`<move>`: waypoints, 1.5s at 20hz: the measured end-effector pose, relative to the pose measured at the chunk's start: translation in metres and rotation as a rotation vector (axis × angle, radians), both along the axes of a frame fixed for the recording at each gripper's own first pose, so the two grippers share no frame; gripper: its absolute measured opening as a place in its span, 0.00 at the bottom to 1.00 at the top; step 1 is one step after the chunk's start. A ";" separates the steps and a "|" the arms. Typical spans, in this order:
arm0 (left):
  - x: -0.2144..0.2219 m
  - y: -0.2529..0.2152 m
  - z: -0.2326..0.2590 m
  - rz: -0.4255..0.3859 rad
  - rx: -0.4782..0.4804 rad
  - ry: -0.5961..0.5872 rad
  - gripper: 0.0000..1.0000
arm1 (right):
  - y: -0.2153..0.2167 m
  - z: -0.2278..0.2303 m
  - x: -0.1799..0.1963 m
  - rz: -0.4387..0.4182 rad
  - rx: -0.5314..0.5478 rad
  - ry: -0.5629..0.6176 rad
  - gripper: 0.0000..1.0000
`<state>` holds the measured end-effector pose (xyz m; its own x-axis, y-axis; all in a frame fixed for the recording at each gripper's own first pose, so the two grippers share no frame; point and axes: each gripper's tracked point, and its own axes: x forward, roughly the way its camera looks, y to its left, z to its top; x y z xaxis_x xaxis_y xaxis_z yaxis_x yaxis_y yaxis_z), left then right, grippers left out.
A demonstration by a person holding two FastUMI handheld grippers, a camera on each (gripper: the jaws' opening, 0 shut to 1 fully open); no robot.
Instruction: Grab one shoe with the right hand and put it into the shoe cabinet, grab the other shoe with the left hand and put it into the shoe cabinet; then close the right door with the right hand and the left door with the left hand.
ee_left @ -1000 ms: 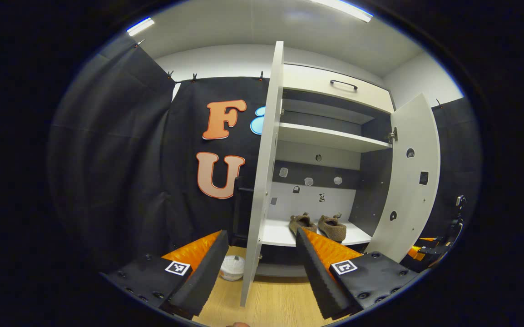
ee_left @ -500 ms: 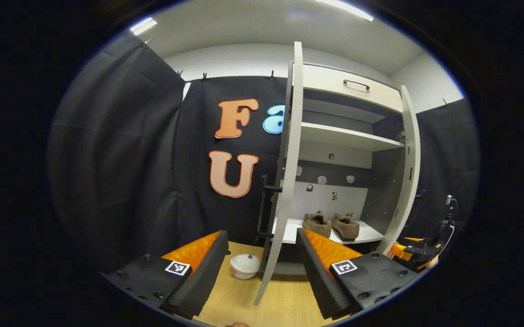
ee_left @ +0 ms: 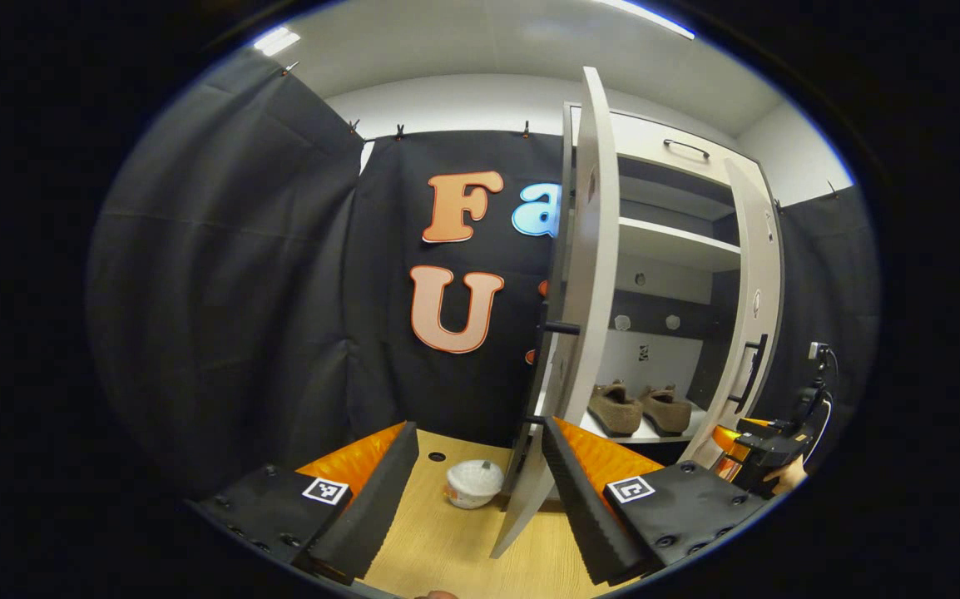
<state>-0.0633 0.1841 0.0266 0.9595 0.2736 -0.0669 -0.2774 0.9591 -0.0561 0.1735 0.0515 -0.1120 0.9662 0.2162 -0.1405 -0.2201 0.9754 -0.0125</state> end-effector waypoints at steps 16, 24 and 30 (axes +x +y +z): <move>0.079 0.020 -0.094 -0.061 0.017 0.093 0.99 | 0.004 0.000 0.012 -0.105 -0.008 0.011 0.91; 0.100 -0.001 -0.101 -0.155 -0.026 0.103 0.96 | -0.006 0.017 -0.019 -0.134 -0.014 -0.022 0.91; 0.114 -0.064 -0.104 -0.283 -0.034 0.106 0.97 | -0.023 0.030 -0.049 -0.131 0.004 -0.030 0.91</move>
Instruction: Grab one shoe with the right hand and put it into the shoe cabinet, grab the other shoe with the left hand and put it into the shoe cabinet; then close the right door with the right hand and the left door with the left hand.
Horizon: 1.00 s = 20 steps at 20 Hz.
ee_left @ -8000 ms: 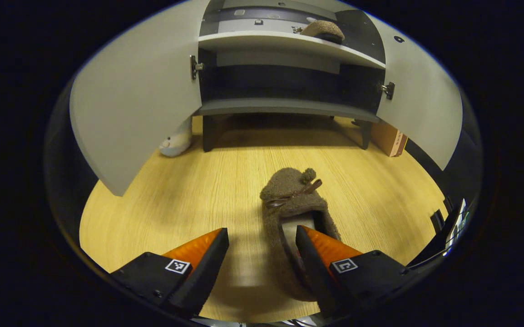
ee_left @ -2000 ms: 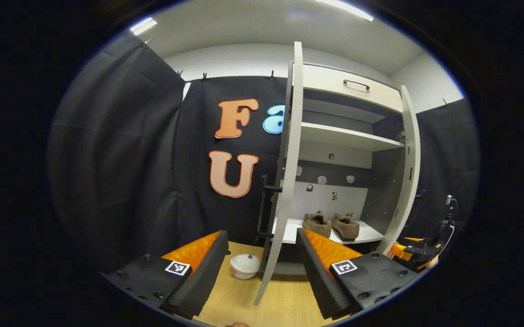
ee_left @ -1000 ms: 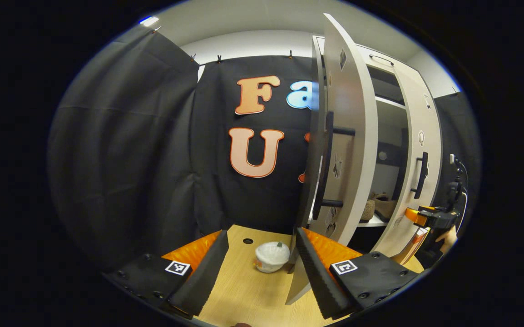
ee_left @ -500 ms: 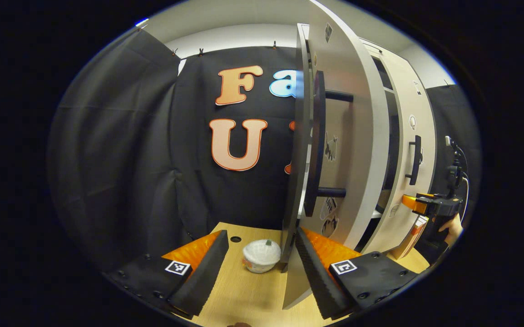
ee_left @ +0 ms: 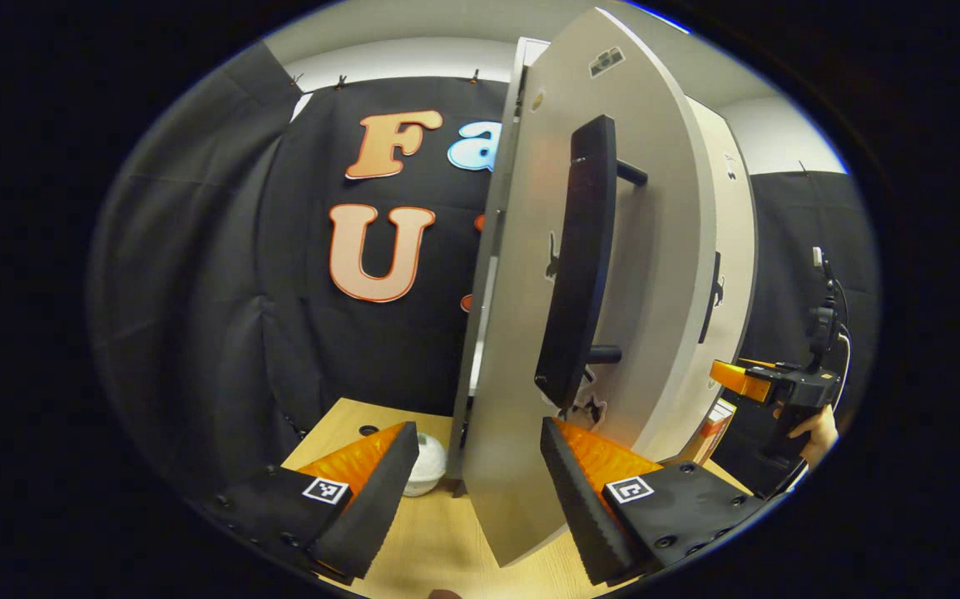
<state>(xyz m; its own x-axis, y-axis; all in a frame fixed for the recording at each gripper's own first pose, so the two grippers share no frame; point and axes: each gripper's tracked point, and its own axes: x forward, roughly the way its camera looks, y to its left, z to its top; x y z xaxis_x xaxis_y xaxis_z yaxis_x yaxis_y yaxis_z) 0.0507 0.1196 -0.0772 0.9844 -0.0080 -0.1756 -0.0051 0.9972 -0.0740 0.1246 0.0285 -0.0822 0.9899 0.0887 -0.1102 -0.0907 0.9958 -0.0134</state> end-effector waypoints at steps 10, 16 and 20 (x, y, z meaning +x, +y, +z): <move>0.054 -0.061 -0.015 -0.044 -0.019 -0.002 0.99 | -0.044 0.015 -0.040 -0.024 -0.009 -0.037 0.91; 0.115 -0.085 -0.018 -0.043 0.021 -0.044 0.99 | -0.059 0.009 -0.039 -0.053 -0.017 -0.030 0.91; 0.130 -0.092 -0.019 -0.042 0.066 -0.051 0.97 | -0.059 0.007 -0.032 -0.055 -0.026 -0.036 0.91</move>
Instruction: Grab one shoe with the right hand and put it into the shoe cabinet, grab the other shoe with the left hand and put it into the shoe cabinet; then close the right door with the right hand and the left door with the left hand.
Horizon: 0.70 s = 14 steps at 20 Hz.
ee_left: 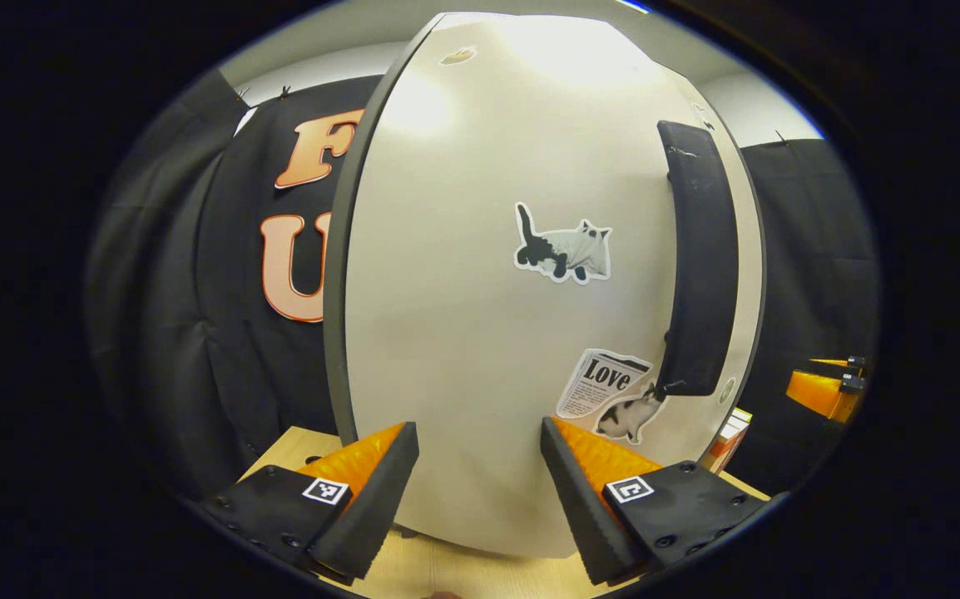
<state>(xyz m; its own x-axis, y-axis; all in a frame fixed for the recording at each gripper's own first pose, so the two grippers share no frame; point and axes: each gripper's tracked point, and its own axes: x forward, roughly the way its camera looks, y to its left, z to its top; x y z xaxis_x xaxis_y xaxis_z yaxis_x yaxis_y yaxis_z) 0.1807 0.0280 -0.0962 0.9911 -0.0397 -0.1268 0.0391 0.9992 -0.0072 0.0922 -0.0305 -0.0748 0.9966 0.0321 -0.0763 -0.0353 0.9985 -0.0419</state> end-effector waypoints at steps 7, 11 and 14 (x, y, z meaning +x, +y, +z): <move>0.024 -0.012 -0.004 0.021 0.021 0.018 0.97 | 0.007 -0.005 0.012 0.019 0.015 0.011 0.91; 0.026 -0.023 -0.009 0.017 0.041 0.039 0.94 | 0.005 -0.006 0.017 0.018 0.036 0.023 0.91; 0.021 -0.027 -0.004 0.027 0.052 0.063 0.97 | 0.002 0.001 0.017 0.023 0.049 0.037 0.91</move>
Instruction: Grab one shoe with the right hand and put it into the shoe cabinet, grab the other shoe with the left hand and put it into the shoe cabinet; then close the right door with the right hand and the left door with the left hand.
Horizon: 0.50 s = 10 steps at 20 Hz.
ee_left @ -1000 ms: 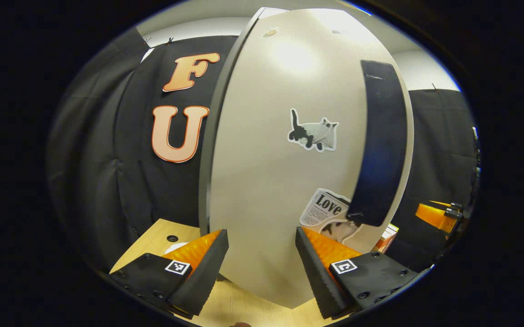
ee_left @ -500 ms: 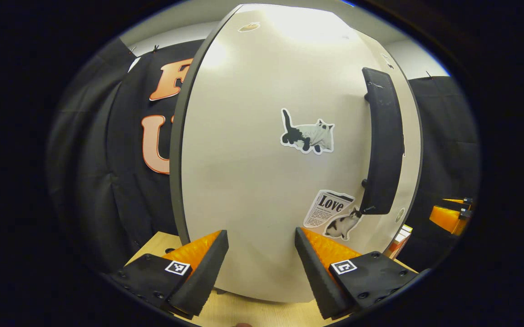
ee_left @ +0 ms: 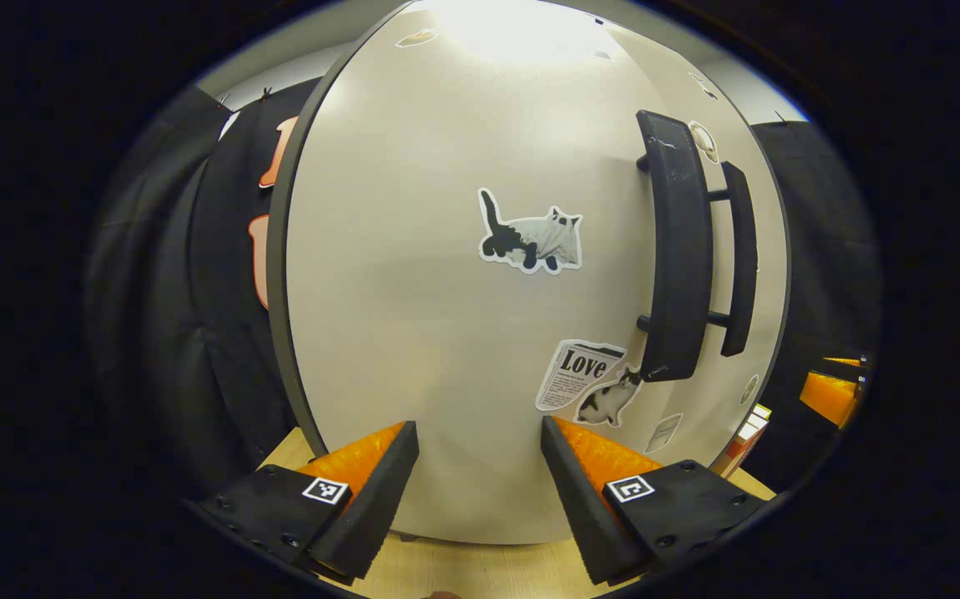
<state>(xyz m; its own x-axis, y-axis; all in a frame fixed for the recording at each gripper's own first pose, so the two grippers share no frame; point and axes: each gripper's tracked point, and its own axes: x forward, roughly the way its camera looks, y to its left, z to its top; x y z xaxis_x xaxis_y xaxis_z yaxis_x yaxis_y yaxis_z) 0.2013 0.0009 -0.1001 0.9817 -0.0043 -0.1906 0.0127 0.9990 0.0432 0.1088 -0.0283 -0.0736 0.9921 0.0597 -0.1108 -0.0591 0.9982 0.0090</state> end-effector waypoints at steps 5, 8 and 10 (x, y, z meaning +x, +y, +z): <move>-0.044 0.006 0.034 0.008 -0.022 -0.018 0.97 | -0.013 0.030 -0.009 -0.002 -0.015 -0.007 0.91; -0.073 0.024 0.056 0.033 -0.008 -0.029 0.97 | -0.023 0.049 -0.020 -0.006 -0.029 -0.006 0.91; -0.093 0.039 0.072 0.047 -0.004 -0.039 0.97 | -0.028 0.060 -0.029 -0.003 -0.037 -0.011 0.91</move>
<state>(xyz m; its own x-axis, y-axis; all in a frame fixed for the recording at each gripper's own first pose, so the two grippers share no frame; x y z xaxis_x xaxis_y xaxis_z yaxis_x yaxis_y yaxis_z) 0.1085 0.0396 -0.0284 0.9875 0.0418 -0.1519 -0.0363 0.9986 0.0392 0.0799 -0.0561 -0.0132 0.9934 0.0525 -0.1021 -0.0557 0.9980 -0.0284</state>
